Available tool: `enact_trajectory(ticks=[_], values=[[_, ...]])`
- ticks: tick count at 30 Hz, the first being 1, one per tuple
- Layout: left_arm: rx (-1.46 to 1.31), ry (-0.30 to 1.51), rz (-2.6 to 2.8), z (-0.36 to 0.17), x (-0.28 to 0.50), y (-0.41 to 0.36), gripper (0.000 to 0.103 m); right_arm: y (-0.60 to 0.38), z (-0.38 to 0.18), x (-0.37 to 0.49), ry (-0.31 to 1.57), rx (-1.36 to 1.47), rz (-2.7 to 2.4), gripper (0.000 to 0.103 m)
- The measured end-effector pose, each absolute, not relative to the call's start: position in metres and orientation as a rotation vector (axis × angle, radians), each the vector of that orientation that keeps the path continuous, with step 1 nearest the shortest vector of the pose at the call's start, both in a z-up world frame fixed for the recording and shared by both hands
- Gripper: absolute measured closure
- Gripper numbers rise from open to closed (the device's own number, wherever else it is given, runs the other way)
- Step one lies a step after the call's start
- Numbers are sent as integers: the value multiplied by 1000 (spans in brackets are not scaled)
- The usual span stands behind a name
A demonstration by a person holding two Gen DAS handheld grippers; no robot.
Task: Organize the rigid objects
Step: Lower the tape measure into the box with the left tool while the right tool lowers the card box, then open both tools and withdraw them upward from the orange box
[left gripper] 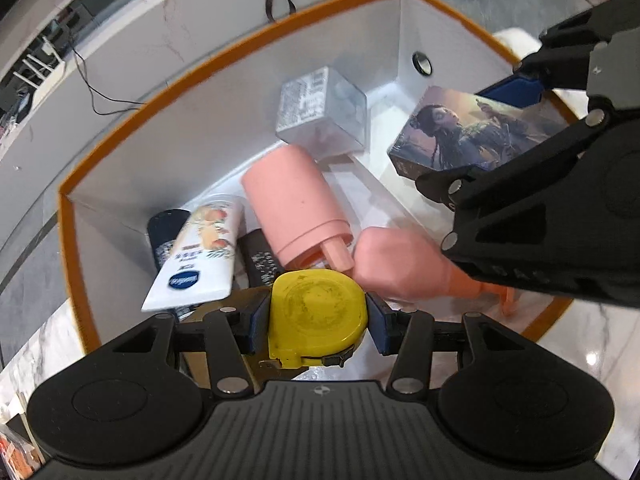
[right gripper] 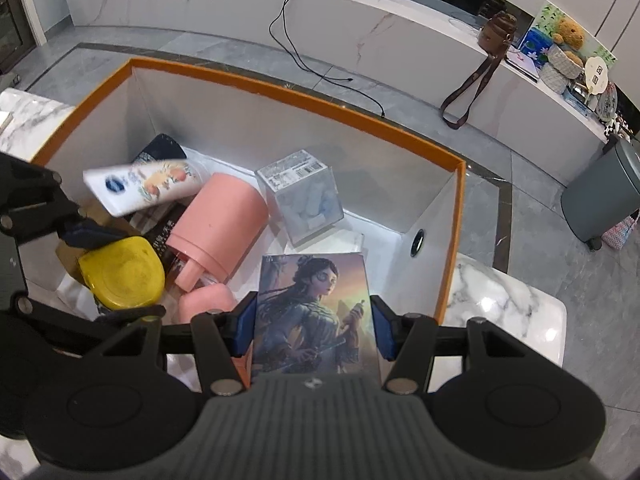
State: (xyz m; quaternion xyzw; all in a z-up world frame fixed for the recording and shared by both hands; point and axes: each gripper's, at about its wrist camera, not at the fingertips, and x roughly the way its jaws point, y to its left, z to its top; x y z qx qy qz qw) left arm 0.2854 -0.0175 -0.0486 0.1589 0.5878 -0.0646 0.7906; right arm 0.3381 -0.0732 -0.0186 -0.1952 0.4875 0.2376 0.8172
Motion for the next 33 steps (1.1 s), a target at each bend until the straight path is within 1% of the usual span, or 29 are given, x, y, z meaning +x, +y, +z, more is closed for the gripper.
enact_trajectory(ticks=[4, 9, 12, 17, 21, 28, 30, 33], values=[[363, 1282, -138, -58, 293, -27, 46, -72, -25, 343, 1054, -428, 488, 46], [214, 1294, -190, -69, 295, -23, 46, -67, -26, 350, 1047, -428, 477, 46], [213, 1275, -173, -70, 295, -22, 46, -63, -29, 355, 1040, -442, 465, 46], [180, 1292, -163, -72, 294, -19, 47, -61, -30, 362, 1037, -433, 451, 46], [156, 1330, -167, -74, 298, -13, 39, -59, -31, 365, 1039, -427, 447, 46], [168, 1321, -162, -72, 303, -17, 35, -61, -30, 363, 1029, -432, 447, 45], [164, 1322, -169, -69, 298, -19, 29, -61, -30, 362, 1031, -436, 446, 45], [158, 1316, -157, -68, 295, -18, 28, -61, -30, 359, 1035, -445, 445, 45]])
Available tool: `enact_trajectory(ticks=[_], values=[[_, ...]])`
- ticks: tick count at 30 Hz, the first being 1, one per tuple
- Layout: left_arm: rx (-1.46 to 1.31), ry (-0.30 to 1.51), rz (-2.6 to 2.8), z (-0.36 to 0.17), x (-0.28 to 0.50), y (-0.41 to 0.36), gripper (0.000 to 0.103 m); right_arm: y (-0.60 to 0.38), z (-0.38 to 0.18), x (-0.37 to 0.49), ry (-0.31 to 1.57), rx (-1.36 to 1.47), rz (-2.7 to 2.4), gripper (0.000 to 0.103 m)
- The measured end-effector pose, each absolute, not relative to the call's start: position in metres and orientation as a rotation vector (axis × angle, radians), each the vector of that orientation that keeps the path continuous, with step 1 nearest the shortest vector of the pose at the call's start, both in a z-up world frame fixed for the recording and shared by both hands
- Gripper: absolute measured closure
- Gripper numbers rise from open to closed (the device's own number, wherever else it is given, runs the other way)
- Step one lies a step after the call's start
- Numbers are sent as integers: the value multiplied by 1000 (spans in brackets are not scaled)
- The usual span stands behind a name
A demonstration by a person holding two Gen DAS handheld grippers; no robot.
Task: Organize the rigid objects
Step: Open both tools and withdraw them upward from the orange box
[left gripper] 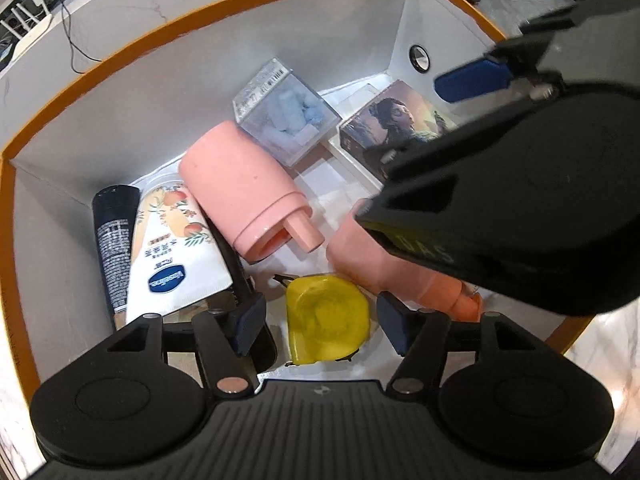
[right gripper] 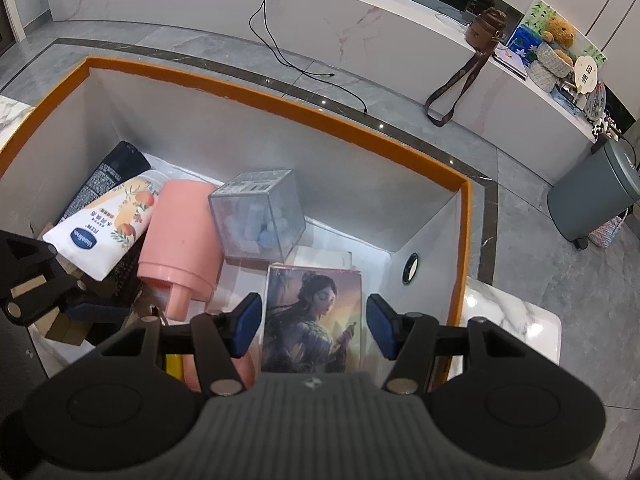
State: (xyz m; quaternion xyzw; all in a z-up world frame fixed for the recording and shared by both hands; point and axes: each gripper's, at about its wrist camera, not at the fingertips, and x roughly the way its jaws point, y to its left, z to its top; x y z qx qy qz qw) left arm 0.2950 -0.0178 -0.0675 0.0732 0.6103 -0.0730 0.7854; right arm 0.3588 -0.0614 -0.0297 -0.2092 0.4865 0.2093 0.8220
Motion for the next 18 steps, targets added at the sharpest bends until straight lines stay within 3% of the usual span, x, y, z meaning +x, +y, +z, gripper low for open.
enact_trajectory(ticks=[18], values=[[161, 1246, -134, -16, 269, -15, 28, -74, 20, 336, 978, -449, 419, 45]])
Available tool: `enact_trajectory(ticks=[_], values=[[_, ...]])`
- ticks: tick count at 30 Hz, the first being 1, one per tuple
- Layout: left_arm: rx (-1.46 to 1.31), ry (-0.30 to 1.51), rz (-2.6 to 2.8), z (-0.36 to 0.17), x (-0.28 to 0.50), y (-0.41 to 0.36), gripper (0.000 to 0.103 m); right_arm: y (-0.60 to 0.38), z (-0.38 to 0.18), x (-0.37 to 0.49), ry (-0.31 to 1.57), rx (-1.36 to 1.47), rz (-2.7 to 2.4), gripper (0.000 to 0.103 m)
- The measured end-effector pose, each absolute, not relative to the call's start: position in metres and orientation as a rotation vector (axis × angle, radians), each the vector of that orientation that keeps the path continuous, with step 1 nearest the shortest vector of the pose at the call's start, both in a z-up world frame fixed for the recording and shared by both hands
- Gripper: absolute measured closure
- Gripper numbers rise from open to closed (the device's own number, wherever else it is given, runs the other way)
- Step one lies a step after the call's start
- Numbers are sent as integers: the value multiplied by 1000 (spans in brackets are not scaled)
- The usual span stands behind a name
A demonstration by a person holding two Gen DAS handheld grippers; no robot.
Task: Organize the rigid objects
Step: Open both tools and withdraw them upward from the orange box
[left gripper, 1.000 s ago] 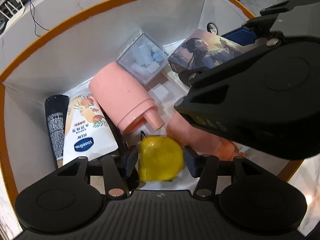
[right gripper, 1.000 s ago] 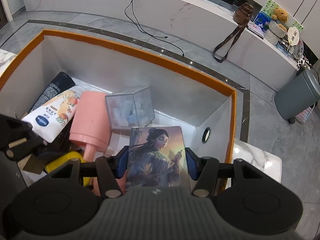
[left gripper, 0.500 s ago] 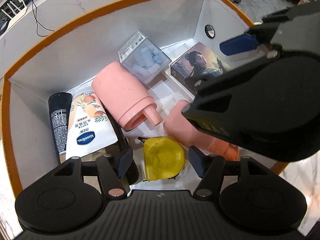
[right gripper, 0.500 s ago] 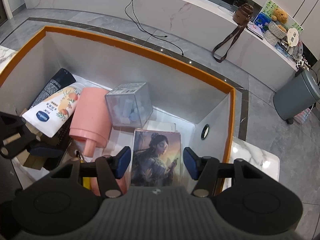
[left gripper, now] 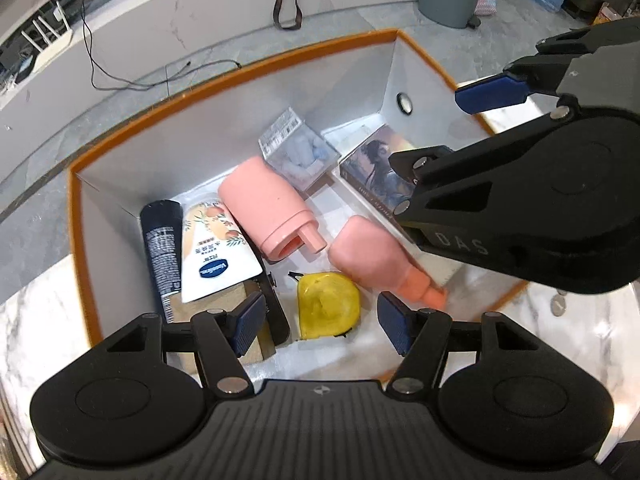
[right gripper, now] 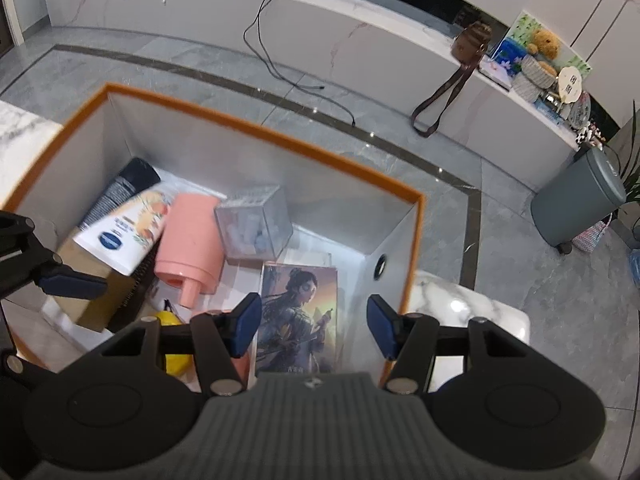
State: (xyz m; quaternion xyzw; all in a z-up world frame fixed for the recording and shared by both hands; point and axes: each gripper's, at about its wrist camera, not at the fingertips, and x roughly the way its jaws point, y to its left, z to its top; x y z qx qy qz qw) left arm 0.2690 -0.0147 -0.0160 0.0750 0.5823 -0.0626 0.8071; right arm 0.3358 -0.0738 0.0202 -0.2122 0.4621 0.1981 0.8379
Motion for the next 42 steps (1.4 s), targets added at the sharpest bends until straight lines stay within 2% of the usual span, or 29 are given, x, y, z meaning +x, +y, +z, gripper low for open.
enact_trajectory(ticks=[11, 14, 20, 25, 28, 32, 36, 42], values=[[168, 1143, -111, 53, 240, -15, 27, -84, 84, 294, 897, -461, 411, 44], [156, 1110, -93, 72, 230, -17, 19, -89, 106, 282, 869, -453, 411, 43], [121, 1046, -69, 101, 211, -18, 18, -98, 141, 256, 819, -436, 408, 39], [78, 968, -36, 120, 188, -14, 11, -105, 160, 230, 780, -401, 417, 38], [69, 914, 43, 121, 177, -9, 11, -113, 167, 217, 757, -349, 420, 37], [-21, 834, 70, 117, 161, -2, 10, -126, 168, 201, 714, -238, 410, 24], [-106, 818, 60, 99, 154, 8, 10, -128, 153, 193, 694, -158, 424, 23], [-31, 798, 115, 76, 152, 11, 11, -124, 120, 187, 679, -84, 410, 23]])
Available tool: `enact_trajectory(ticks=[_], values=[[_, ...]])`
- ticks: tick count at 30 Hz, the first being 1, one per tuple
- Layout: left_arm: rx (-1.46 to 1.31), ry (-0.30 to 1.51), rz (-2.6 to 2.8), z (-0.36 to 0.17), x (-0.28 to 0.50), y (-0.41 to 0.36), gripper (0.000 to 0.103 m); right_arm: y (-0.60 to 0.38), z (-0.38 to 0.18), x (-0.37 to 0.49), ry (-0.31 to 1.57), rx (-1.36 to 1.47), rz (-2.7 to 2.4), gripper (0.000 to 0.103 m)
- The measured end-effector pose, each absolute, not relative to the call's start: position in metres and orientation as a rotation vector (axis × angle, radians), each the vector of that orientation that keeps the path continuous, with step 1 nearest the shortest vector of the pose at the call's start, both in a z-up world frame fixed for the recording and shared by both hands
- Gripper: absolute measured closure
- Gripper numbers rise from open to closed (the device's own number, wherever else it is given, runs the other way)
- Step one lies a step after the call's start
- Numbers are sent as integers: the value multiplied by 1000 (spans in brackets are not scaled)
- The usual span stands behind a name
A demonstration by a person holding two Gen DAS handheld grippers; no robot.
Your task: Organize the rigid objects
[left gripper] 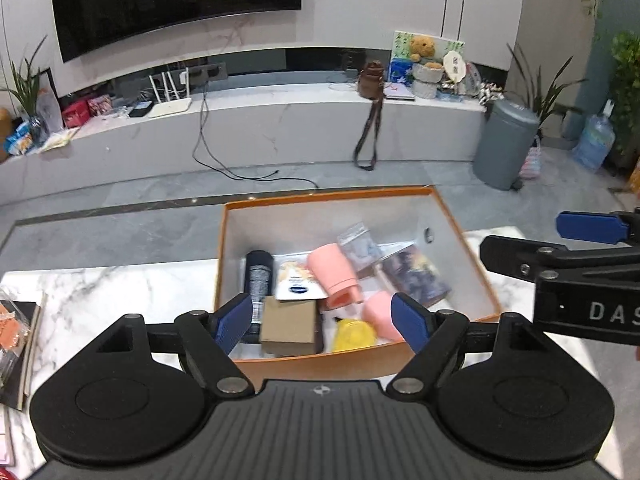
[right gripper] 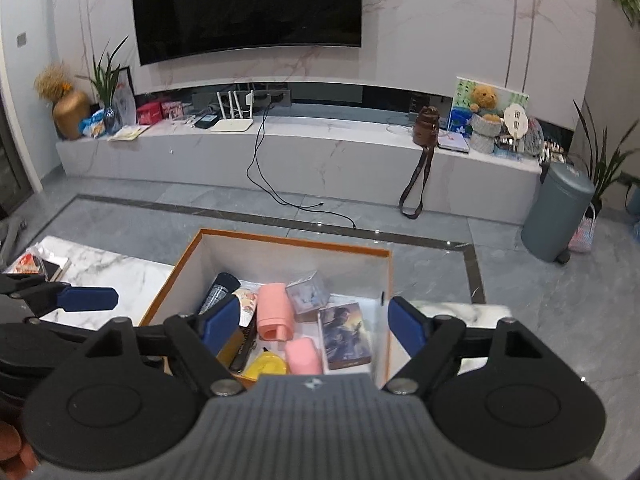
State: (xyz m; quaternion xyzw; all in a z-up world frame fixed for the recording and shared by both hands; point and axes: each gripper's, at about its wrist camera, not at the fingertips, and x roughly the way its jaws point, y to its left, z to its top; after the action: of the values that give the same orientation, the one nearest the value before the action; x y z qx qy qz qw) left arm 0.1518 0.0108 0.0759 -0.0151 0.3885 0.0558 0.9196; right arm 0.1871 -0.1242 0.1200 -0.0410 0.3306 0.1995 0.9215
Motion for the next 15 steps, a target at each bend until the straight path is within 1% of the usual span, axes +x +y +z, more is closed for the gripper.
enact_trajectory(ticks=[3, 5, 9, 15], values=[[-49, 825, 118, 59, 154, 17, 10, -120, 104, 187, 677, -67, 397, 22], [-85, 842, 123, 49, 155, 25, 10, -119, 92, 187, 679, -58, 384, 19], [-150, 856, 164, 31, 156, 41, 10, -119, 71, 189, 703, -37, 360, 18], [-102, 865, 233, 20, 156, 42, 10, -118, 43, 196, 744, -43, 342, 18]])
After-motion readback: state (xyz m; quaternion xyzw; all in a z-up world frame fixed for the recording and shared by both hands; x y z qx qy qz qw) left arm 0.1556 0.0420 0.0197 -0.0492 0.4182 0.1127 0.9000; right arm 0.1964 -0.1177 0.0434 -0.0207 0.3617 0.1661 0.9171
